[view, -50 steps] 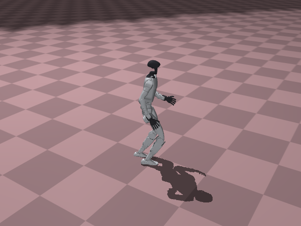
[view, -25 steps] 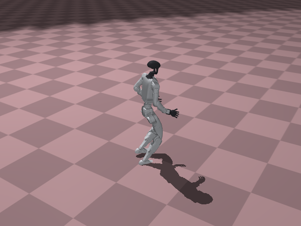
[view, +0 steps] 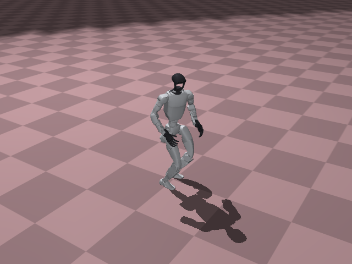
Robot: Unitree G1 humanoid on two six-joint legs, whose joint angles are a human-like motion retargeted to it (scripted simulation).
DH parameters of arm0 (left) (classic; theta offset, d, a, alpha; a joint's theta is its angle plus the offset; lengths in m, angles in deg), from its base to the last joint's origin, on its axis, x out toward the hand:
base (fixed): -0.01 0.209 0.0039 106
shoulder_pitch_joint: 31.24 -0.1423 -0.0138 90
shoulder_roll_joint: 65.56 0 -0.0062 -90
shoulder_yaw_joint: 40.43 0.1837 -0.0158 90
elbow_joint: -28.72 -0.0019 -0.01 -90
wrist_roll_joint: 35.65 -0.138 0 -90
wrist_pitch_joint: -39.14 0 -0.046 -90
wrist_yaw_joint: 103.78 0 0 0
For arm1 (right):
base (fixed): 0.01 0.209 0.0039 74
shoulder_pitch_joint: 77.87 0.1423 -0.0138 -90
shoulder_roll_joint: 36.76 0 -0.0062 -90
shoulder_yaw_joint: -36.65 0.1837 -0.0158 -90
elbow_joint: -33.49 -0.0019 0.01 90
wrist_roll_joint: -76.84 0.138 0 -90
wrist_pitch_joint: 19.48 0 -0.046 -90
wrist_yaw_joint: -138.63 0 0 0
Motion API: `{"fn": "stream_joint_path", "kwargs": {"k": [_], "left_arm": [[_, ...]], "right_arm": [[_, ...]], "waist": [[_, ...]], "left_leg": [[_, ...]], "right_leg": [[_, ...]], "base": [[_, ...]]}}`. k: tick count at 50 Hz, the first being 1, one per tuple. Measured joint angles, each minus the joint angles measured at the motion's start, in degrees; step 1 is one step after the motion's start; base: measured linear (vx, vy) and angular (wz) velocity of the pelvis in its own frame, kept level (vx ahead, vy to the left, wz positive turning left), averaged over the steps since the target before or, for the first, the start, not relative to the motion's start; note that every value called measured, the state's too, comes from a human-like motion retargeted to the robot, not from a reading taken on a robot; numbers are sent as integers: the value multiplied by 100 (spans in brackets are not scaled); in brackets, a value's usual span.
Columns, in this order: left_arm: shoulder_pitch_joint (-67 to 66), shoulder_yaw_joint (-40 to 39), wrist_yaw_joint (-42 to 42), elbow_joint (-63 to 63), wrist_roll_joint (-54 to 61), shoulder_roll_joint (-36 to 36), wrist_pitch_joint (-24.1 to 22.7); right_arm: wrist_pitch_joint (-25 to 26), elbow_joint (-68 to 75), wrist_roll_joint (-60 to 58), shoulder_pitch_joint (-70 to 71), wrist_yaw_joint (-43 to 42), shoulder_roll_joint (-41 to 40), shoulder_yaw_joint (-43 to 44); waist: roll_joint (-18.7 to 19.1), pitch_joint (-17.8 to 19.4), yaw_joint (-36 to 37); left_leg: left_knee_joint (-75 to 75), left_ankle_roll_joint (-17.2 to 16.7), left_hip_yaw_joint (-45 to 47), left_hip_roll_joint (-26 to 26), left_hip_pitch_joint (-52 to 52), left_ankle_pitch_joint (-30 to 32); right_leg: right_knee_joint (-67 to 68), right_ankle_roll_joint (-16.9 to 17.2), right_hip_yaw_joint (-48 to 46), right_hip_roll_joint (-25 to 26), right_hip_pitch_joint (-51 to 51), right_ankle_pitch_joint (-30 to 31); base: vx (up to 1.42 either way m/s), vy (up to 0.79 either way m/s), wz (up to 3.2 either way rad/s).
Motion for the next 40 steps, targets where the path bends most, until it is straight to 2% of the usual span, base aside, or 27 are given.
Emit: {"fn": "stream_joint_path", "kwargs": {"k": [5,10,12,15,18,20,23,25,27,30,32,35,37,40], "left_arm": [[-36,-205,84,392,-57,-171,-55],[-249,-438,108,827,73,-347,-128],[-352,-540,132,916,151,-418,-87],[-511,-687,207,1017,189,-436,-3],[-673,-827,384,1110,72,-478,42],[-797,-913,468,1178,52,-537,37],[-1009,-989,422,1379,133,-458,0],[-1143,-986,392,1517,148,-360,-48],[-1165,-943,409,1599,110,-292,-74],[-994,-838,484,1649,13,-205,-49],[-783,-792,564,1706,-136,-118,-37],[-184,-795,865,1709,-641,79,-20],[455,-764,1169,1490,-900,105,35],[1140,-629,1356,1308,-848,-114,27]], "right_arm": [[-250,-468,454,-447,14,-4,170],[-447,-787,768,-834,-105,-199,394],[-454,-849,815,-852,-227,-278,425],[-402,-946,801,-671,-517,-340,436],[-389,-999,576,-218,-880,-319,442],[-435,-1043,406,84,-1101,-321,449],[-473,-1316,399,218,-1256,-407,472],[-487,-1513,501,98,-1257,-459,430],[-483,-1596,524,-66,-1204,-470,320],[-413,-1564,498,-305,-989,-412,96],[-336,-1409,465,-491,-880,-360,-21],[-191,-889,302,-754,-849,-347,-31],[-146,-350,178,-884,-865,-448,62],[-148,13,345,-1299,-622,-400,252]], "waist": [[-93,-274,-189],[-148,-283,29],[-145,-204,229],[-33,57,740],[105,347,1285],[109,428,1588],[-110,212,1949],[-289,39,2144],[-493,-89,2221],[-829,-166,2103],[-948,-195,1950],[-1181,-158,1628],[-1260,-134,1409],[-1132,-229,1097]], "left_leg": [[-721,-464,875,222,855,874],[-257,-678,1061,607,1327,1916],[555,-451,836,898,1265,2002],[2323,-15,62,1411,796,1770],[3820,345,-789,1570,-119,1347],[4234,559,-1100,1373,-817,999],[3624,608,-1137,672,-1722,818],[2711,476,-1035,178,-1954,810],[1625,297,-925,-351,-1908,868],[471,203,-848,-1105,-1592,953],[638,411,-881,-1287,-1462,605],[1176,859,-765,-1416,-1156,-325],[1188,888,-654,-1417,-796,-758],[528,606,-761,-1423,-83,-758]], "right_leg": [[-602,-73,-955,-440,494,207],[-983,-80,-1241,-254,1029,426],[-924,-186,-1248,-89,1193,297],[-806,-494,-1177,388,1492,-210],[-540,-733,-866,853,1668,-816],[-389,-716,-548,989,1745,-1034],[-567,-430,-320,657,1899,-814],[-723,-152,-367,269,2090,-347],[-629,192,-428,-136,2209,415],[216,451,-421,-705,2151,1120],[1258,302,-486,-1003,1910,1253],[3030,-154,-540,-1557,1189,912],[3611,-480,-526,-1699,406,464],[3156,-733,-782,-1616,-586,-65]], "base": [[14,-28,-302],[19,-32,-329],[21,-31,-345],[26,-27,-362],[36,-16,-322],[48,-5,-243],[63,3,-165],[73,8,-118],[75,10,-84],[72,9,-64],[71,9,-82],[76,10,-86],[82,8,-79],[92,0,-75]]}}
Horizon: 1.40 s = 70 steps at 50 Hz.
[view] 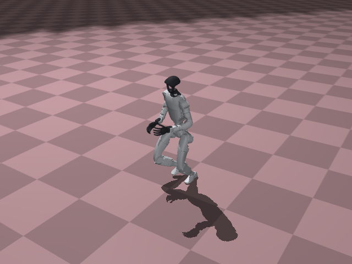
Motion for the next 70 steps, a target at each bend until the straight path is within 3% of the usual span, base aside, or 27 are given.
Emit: {"fn": "stream_joint_path", "kwargs": {"k": [2,6,8,10,13,15,17,20,25,27,30,32,35,37,39,42,44,46,48,50,52,54,56,61,64,67,70], "left_arm": [[92,65,-72,153,94,-179,-92],[-130,226,-372,471,241,-381,-403],[-334,316,-576,538,330,-391,-442],[-577,363,-696,521,385,-368,-371],[-1054,266,-748,272,395,-325,-134],[-1324,110,-759,54,422,-351,19],[-1596,-52,-893,6,578,-322,84],[-2113,-164,-1060,255,837,-151,39],[-2523,-260,-1118,613,894,-16,-84],[-2447,-278,-1012,684,789,14,-112],[-2110,-291,-736,811,434,155,-131],[-1640,-288,-385,806,13,266,-128],[-670,-73,189,571,-334,238,-117],[-394,45,217,637,-201,108,-199],[-338,170,86,786,32,-23,-325],[-472,402,-270,953,388,-169,-500],[-598,536,-511,1019,571,-206,-515],[-761,596,-702,1038,688,-205,-448],[-986,577,-828,965,747,-190,-322],[-1259,459,-852,786,716,-193,-158],[-1500,289,-808,563,667,-240,-24],[-1670,109,-843,418,715,-237,23],[-1899,-18,-935,395,857,-168,-15],[-2407,-168,-1202,461,1136,-17,-90],[-2500,-241,-1280,497,1210,-1,-113],[-2427,-271,-1220,534,1108,23,-152],[-2110,-281,-1011,523,691,86,-189]], "right_arm": [[-38,-204,148,-397,160,165,137],[-134,-769,238,-1002,206,321,405],[-168,-980,282,-1077,136,296,514],[-206,-1151,352,-942,48,269,565],[-235,-1376,356,-278,-198,277,595],[-228,-1471,351,457,-416,235,533],[-243,-1701,450,1084,-435,151,428],[-275,-2307,760,1362,-252,60,329],[-343,-2877,880,1019,174,55,-2],[-311,-2916,889,785,344,132,-108],[-243,-2700,909,344,416,193,-157],[-201,-2264,814,37,333,169,-74],[-252,-1487,771,-390,257,106,179],[-235,-1349,911,-802,336,208,360],[-200,-1354,1022,-1186,427,294,508],[-120,-1460,1089,-1614,557,341,677],[-86,-1553,1170,-1719,604,324,762],[-85,-1645,1274,-1664,610,306,793],[-104,-1713,1302,-1418,543,314,787],[-111,-1725,1272,-930,372,329,759],[-140,-1695,1231,-247,162,310,698],[-170,-1688,1258,469,34,258,625],[-201,-1819,1367,864,37,194,587],[-305,-2329,1627,862,296,177,496],[-307,-2539,1629,676,512,238,437],[-303,-2542,1597,410,659,258,371],[-236,-2196,1480,90,753,147,326]], "waist": [[283,-20,-119],[758,-133,-122],[987,-111,62],[1078,-104,257],[1109,92,617],[1071,270,875],[970,293,1102],[717,143,1416],[153,-175,1378],[-30,-184,1187],[-190,-174,865],[-247,-107,620],[-90,-114,314],[233,-141,112],[579,-178,-88],[1100,-264,-184],[1414,-262,-79],[1583,-241,59],[1636,-189,245],[1616,-50,478],[1526,87,755],[1348,129,983],[1150,70,1169],[772,-169,1364],[519,-246,1218],[323,-259,1062],[130,-177,867]], "left_leg": [[-432,-388,-202,177,615,393],[-537,-1201,-421,777,1326,2227],[164,-1377,-567,1179,1354,2966],[1238,-1239,-605,1501,1214,3224],[3002,-623,-714,2096,607,2499],[3726,-213,-780,2307,-114,1763],[3663,6,-742,2180,-1031,1324],[2433,-68,-483,1640,-1992,1216],[-1041,-604,58,296,-1918,1939],[-1228,-441,92,-92,-1709,1969],[-194,201,39,-282,-1609,1185],[431,541,30,-329,-1403,377],[351,449,-76,-395,-728,-90],[-46,115,-319,-293,-29,114],[-405,-314,-495,-49,639,723],[-474,-938,-695,475,1208,1976],[52,-1133,-784,894,1286,2550],[945,-1076,-769,1258,1245,2776],[2074,-839,-715,1655,1043,2698],[3174,-472,-699,2040,648,2294],[3801,-143,-660,2205,-10,1709],[3722,16,-578,2017,-799,1331],[3033,-1,-416,1683,-1401,1222],[-151,-485,90,803,-1688,1606],[-1596,-583,290,204,-1456,1962],[-1099,-220,314,-30,-1510,1802],[123,399,277,-151,-1618,1076]], "right_leg": [[-1136,75,-348,362,-154,-72],[-3625,485,-854,1229,95,549],[-4219,500,-1049,1647,415,819],[-3899,244,-1097,1801,584,619],[-2908,-342,-991,1972,826,-451],[-2542,-483,-831,2066,1065,-1030],[-2667,-386,-630,2035,1373,-1196],[-3229,74,-344,1826,2009,-826],[-3351,1206,-72,1131,2657,1281],[-2475,1338,20,793,2568,1778],[-786,1118,79,285,2117,1880],[99,806,188,23,1534,1439],[273,417,291,10,430,723],[-559,391,109,285,107,468],[-1839,529,-102,670,31,503],[-4022,941,-344,1413,227,1107],[-4918,1081,-474,1843,469,1578],[-4782,935,-579,1995,575,1593],[-4026,516,-658,1989,624,994],[-3195,79,-702,1915,711,172],[-2733,-75,-677,1817,929,-415],[-2708,7,-604,1628,1238,-687],[-2955,264,-507,1427,1620,-575],[-3758,1174,-456,958,2655,776],[-3517,1490,-466,546,2961,1356],[-2498,1517,-408,171,2967,1720],[-1031,1307,-324,-280,2660,1872]], "base": [[102,-8,-85],[99,-12,-92],[92,-9,-114],[92,-6,-97],[96,-6,-89],[101,-3,-83],[107,3,-58],[116,9,-15],[117,9,23],[109,4,6],[109,3,-20],[111,5,-28],[114,5,-17],[122,1,3],[123,-1,23],[117,-2,16],[107,-1,13],[104,0,33],[103,-1,42],[101,-1,40],[99,1,39],[99,4,56],[101,9,67],[99,11,80],[90,9,81],[82,4,45],[77,4,23]]}}
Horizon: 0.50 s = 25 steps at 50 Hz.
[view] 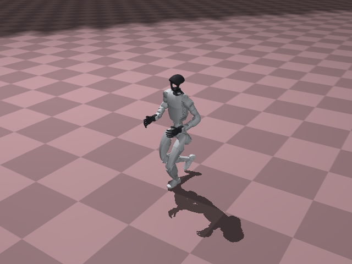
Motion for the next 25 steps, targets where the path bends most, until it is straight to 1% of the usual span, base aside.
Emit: {"fn": "stream_joint_path", "kwargs": {"k": [2,5,8,10,12,14,17,20,22,23,25], "left_arm": [[412,52,226,-115,-389,16,14],[1233,267,589,-421,-815,-43,60],[2015,573,781,-665,-945,-169,52],[2407,780,795,-727,-956,-216,17],[2666,985,733,-743,-921,-229,-73],[2761,1168,625,-751,-824,-212,-188],[2605,1400,421,-827,-569,-185,-336],[2216,1539,191,-971,-245,-183,-332],[1906,1573,86,-1094,-70,-196,-225],[1739,1561,50,-1170,-3,-205,-160],[1417,1472,6,-1351,100,-227,-20]], "right_arm": [[81,524,-137,-168,-10,-164,6],[149,1442,-262,-364,-13,-408,44],[133,1986,-221,-628,67,-394,121],[112,2056,-198,-850,142,-262,165],[100,1925,-193,-1053,196,-70,202],[75,1696,-244,-1209,215,104,239],[14,1278,-309,-1331,153,268,282],[-56,870,-165,-1321,56,306,335],[-110,646,-2,-1209,-18,296,361],[-134,552,61,-1132,-61,291,379],[-145,415,197,-910,-162,309,427]], "waist": [[-80,58,-141],[-36,69,-364],[236,18,-643],[473,-18,-854],[765,-41,-1031],[1073,-82,-1158],[1550,-162,-1206],[1937,-138,-1140],[2054,-126,-1041],[2095,-123,-969],[2124,-81,-819]], "left_leg": [[527,170,-29,-4,60,-439],[821,170,-143,-28,335,-874],[628,-54,-337,1,782,-1029],[349,-260,-501,69,1128,-1006],[20,-454,-741,136,1524,-904],[-251,-653,-962,277,1894,-617],[-287,-1003,-1232,642,2243,142],[395,-1218,-1423,1060,2349,828],[1188,-1176,-1436,1289,2283,1028],[1630,-1122,-1411,1435,2223,1049],[2531,-964,-1374,1742,2052,950]], "right_leg": [[753,-324,62,-205,-448,-307],[1225,-736,154,-169,-1338,-945],[800,-854,119,184,-2184,-1390],[160,-799,55,475,-2601,-1512],[-755,-615,20,859,-2849,-1366],[-1809,-371,34,1307,-2949,-1033],[-3319,-24,129,2037,-2843,-229],[-4018,174,292,2608,-2566,551],[-3665,77,335,2725,-2505,522],[-3409,-45,322,2743,-2462,306],[-2852,-374,264,2703,-2313,-434]], "base": [[74,3,15],[73,5,24],[78,5,49],[84,3,74],[88,3,80],[91,3,78],[90,3,59],[85,2,64],[83,1,87],[82,-1,97],[82,-2,108]]}}
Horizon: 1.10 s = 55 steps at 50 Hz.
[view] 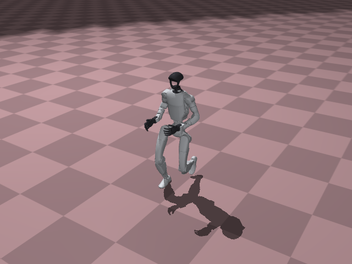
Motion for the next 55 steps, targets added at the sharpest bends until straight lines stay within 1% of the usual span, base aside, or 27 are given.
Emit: {"fn": "stream_joint_path", "kwargs": {"k": [2,4,5,7,10,13,16,18,20,22,23,25,27,29,30,32,34,38,40,42,43,45,48,50,51,53,55], "left_arm": [[-282,-163,61,-239,22,-45,137],[-500,-349,143,-480,34,-99,247],[-576,-449,165,-588,61,-114,287],[-826,-594,102,-629,168,-51,305],[-1279,-740,-102,-449,405,146,256],[-1671,-857,-343,-216,599,285,212],[-1947,-956,-578,-47,755,253,235],[-2043,-995,-695,28,854,174,281],[-2051,-974,-731,78,856,100,294],[-1920,-956,-672,133,739,57,268],[-1797,-939,-601,159,630,44,245],[-1420,-883,-369,206,349,35,201],[-775,-740,21,225,33,9,190],[-159,-557,285,303,-143,-40,178],[107,-472,366,369,-199,-65,163],[438,-324,374,551,-224,-85,94],[579,-153,266,695,-191,-87,-12],[442,246,-158,663,-2,-63,-152],[282,380,-394,563,106,-25,-97],[39,435,-484,468,161,22,5],[-84,413,-504,410,181,54,62],[-332,277,-441,265,165,110,171],[-668,-141,-245,24,145,193,320],[-967,-443,-270,-20,232,293,356],[-1141,-558,-322,21,310,354,352],[-1462,-745,-421,121,461,451,328],[-1701,-869,-542,207,585,479,316]], "right_arm": [[25,-6,46,327,-124,26,52],[51,58,101,728,-223,25,62],[73,103,145,964,-245,24,48],[110,15,227,1215,-168,-17,-11],[210,-304,415,1315,70,-85,-114],[306,-625,558,1236,388,-107,-245],[394,-848,616,1100,730,-108,-363],[479,-948,637,1008,951,-97,-430],[527,-990,605,908,1102,-97,-507],[568,-958,538,775,1211,-130,-542],[589,-901,494,697,1237,-171,-549],[594,-695,356,536,1182,-297,-538],[534,-417,170,392,1032,-429,-470],[458,-269,59,192,958,-418,-381],[428,-253,19,74,949,-366,-328],[387,-358,-12,-174,973,-195,-208],[371,-495,-13,-379,992,-42,-100],[420,-708,48,-562,994,136,6],[459,-829,110,-512,969,212,21],[442,-933,96,-375,901,298,15],[441,-973,65,-262,849,357,19],[460,-978,-62,62,704,466,19],[507,-765,-347,845,433,501,-84],[566,-694,-457,1256,383,419,-184],[592,-717,-467,1346,406,364,-221],[644,-787,-461,1442,500,261,-290],[692,-861,-466,1436,633,185,-358]], "waist": [[-38,94,168],[-134,194,338],[-217,249,404],[-377,254,599],[-606,167,941],[-866,51,1161],[-1178,-69,1123],[-1402,-115,996],[-1551,-146,901],[-1697,-129,782],[-1769,-101,720],[-1872,-34,603],[-1864,27,468],[-1755,33,299],[-1672,26,205],[-1401,26,16],[-1121,2,-175],[-494,-39,-265],[-246,4,-141],[-166,11,37],[-146,30,128],[-149,104,310],[-305,236,567],[-466,242,756],[-545,208,879],[-708,121,1090],[-896,17,1179]], "left_leg": [[774,241,27,277,-287,-227],[1214,499,65,396,-701,-501],[1301,624,88,368,-943,-614],[1084,785,272,258,-1376,-818],[179,842,664,63,-1834,-990],[-1361,674,1092,-312,-1939,-990],[-3142,438,1454,-925,-1754,-702],[-4006,414,1551,-1417,-1535,-499],[-3897,588,1465,-1679,-1525,-592],[-3344,941,1274,-1946,-1541,-959],[-3017,1086,1166,-2060,-1558,-1213],[-2431,1134,916,-2182,-1582,-1632],[-2163,1134,642,-2351,-1532,-1928],[-2240,1134,349,-2579,-1327,-2033],[-2359,1134,195,-2697,-1170,-2026],[-2658,924,-120,-2703,-707,-1812],[-2878,481,-390,-2518,-305,-1236],[-2478,-488,-833,-1950,-81,453],[-1760,-762,-948,-1702,-203,1020],[-817,-757,-820,-1448,-447,1053],[-324,-678,-733,-1277,-607,959],[595,-372,-542,-884,-1008,579],[1185,209,-273,-520,-1820,-26],[881,437,-68,-531,-2266,-292],[475,464,59,-565,-2384,-386],[-561,443,332,-692,-2500,-531],[-1891,318,598,-993,-2437,-516]], "right_leg": [[494,-290,-58,-115,207,-827],[729,-427,-120,-289,521,-1402],[754,-447,-165,-428,730,-1597],[607,-355,-233,-668,1141,-1650],[216,-84,-354,-985,1719,-1261],[-97,333,-483,-1290,2182,-471],[-59,719,-580,-1676,2446,260],[316,867,-573,-1985,2500,604],[988,852,-510,-2181,2450,780],[1927,768,-387,-2400,2266,865],[2419,677,-322,-2512,2127,847],[3281,369,-205,-2658,1741,628],[3827,49,-53,-2683,1117,227],[3963,-200,65,-2640,441,-216],[3894,-275,109,-2578,129,-416],[3272,-273,98,-2206,-266,-615],[2316,-161,78,-1705,-464,-614],[259,152,251,-466,-355,-147],[-215,146,318,-50,-150,-75],[56,-47,300,29,-44,-442],[232,-180,263,16,51,-730],[609,-438,180,-76,258,-1438],[780,-512,100,-272,740,-2104],[619,-363,119,-447,1174,-2081],[466,-250,63,-574,1417,-1878],[150,21,-51,-820,1876,-1320],[-104,417,-42,-992,2230,-570]], "base": [[79,-3,120],[77,-4,143],[75,-3,159],[75,-1,149],[74,5,129],[72,11,141],[68,14,181],[65,12,184],[65,7,152],[67,5,137],[68,0,137],[69,-4,141],[71,2,155],[73,9,159],[77,10,149],[79,5,140],[79,-2,137],[75,-1,98],[71,2,74],[72,3,87],[73,2,103],[74,1,120],[77,-1,129],[82,0,101],[85,1,73],[88,3,67],[89,5,100]]}}
